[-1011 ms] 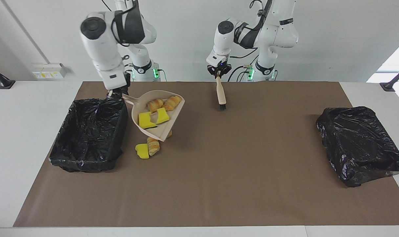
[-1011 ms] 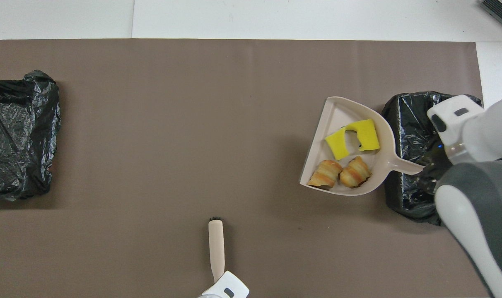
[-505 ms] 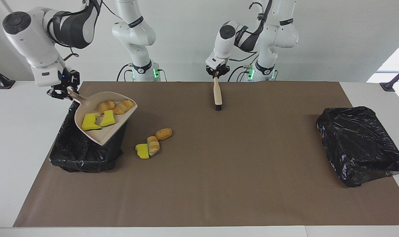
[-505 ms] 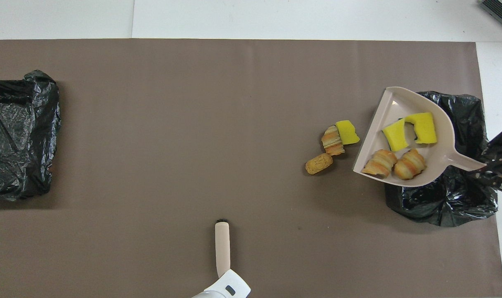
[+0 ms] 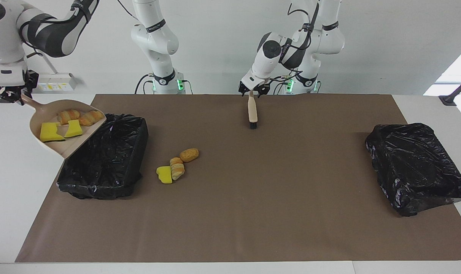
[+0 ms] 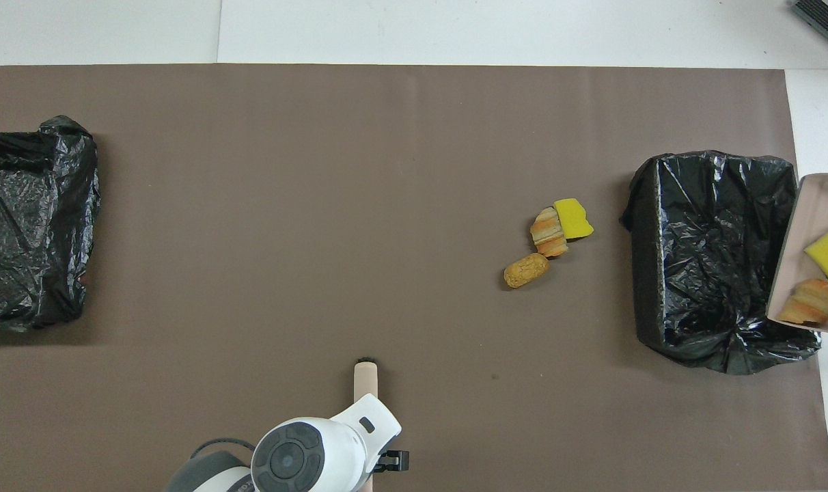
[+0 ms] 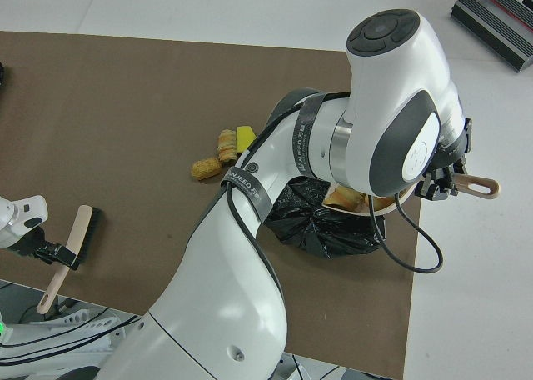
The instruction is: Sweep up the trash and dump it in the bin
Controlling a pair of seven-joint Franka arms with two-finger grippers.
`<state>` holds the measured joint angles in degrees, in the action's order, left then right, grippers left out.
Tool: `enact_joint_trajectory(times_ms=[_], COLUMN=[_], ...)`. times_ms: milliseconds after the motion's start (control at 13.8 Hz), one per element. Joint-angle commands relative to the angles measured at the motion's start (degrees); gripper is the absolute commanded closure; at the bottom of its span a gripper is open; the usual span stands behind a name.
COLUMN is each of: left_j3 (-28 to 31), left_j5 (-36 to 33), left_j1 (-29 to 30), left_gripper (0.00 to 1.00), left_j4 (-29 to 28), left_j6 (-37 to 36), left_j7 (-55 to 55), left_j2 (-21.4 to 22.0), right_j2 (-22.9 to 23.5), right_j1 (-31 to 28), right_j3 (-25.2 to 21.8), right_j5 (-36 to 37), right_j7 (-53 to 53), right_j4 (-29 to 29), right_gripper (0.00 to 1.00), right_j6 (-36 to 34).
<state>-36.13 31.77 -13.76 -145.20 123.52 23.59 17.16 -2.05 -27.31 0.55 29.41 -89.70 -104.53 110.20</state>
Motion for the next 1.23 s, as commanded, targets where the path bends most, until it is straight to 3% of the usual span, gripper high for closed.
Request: enact_joint_trajectory(times_ms=[0, 289, 578, 866, 1155], left_j3=[4.56, 15.72, 23.28, 30.76, 31.56], left_j5=[-7.65, -20.06, -29.81, -31.32, -34.32], left_j1=[0.84, 0.84, 1.98, 3.3, 8.3], left_gripper=[0.0, 0.0, 0.0, 0.0, 0.0], left_j4=[6.92, 18.35, 26.34, 41.89, 52.53], left_j6=[-6.78, -15.05, -15.5, -25.93, -33.59], left_j7=[-0.73, -5.46, -9.07, -20.04, -26.21], left_j2=[-0.37, -1.42, -4.06, -8.37, -10.03], right_j2=[1.26, 3.54, 3.64, 3.64, 3.64], right_j1=[-0.02, 1.56, 5.69, 7.54, 7.71], right_j3=[0.42, 0.68, 0.68, 0.68, 1.12], right_j5=[6.43, 12.95, 19.27, 22.53, 25.87], right_j7=[-1.62, -1.71, -2.41, -3.11, -4.69], right_j4=[-1.64, -2.0, -2.61, -2.61, -2.17], right_gripper=[1.0, 1.0, 1.0, 1.0, 1.0], right_j6=[3.26, 4.06, 3.89, 3.45, 2.66])
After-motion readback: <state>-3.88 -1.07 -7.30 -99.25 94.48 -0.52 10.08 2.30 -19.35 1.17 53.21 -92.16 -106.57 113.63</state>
